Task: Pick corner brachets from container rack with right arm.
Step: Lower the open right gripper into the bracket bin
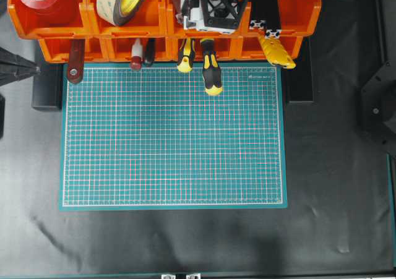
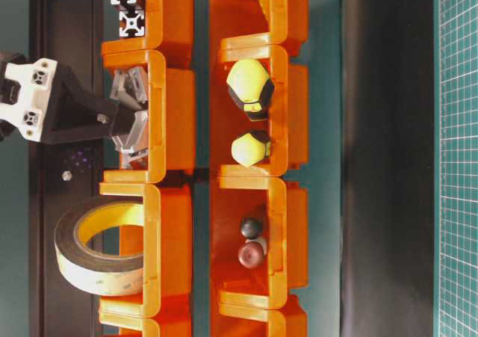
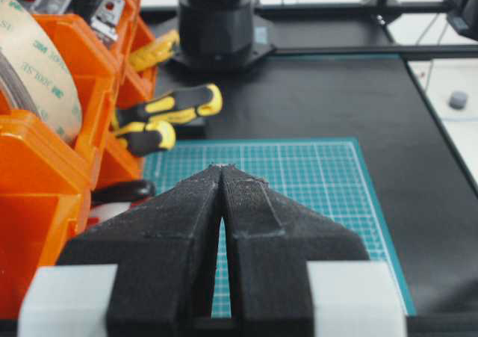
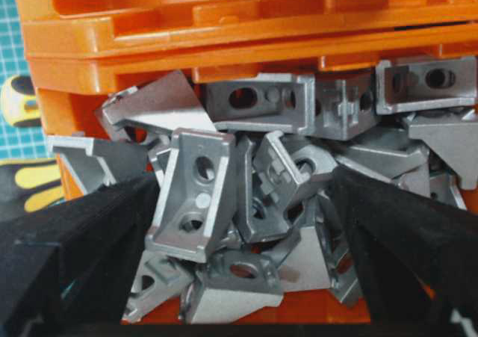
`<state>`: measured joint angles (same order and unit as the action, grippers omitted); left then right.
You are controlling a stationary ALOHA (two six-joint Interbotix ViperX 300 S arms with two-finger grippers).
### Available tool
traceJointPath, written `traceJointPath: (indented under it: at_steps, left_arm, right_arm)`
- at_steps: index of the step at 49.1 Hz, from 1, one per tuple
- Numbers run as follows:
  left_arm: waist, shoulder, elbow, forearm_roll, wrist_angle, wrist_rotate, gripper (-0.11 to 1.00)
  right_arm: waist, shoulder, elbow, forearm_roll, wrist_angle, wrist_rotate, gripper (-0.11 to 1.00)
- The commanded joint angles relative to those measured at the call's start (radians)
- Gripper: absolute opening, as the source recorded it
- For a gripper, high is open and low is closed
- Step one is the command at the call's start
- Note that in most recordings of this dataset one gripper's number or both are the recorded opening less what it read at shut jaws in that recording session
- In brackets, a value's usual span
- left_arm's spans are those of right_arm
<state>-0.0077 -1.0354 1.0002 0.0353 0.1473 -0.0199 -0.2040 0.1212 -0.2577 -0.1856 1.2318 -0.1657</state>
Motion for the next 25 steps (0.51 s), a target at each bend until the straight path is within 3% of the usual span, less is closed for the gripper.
traceJointPath:
  at_steps: [1,12,25]
  left_arm:
    - [0.0,0.005,-0.032,0.003,-0.003,-0.003,0.01]
    - [0.002,0.005,-0.031,0.003,-0.003,-0.003,0.0]
    - [0.002,0.005,-0.032,0.003,-0.003,-0.003,0.01]
  right_arm:
    - [-0.011,-0.008,-0.002,0.002,-0.023,0.006,0.82]
    - [0.0,-0.008,-0.005,0.002,-0.023,0.006,0.7]
    - [0.02,-0.018,-0.023,-0.002,-0.011,0.008,0.7]
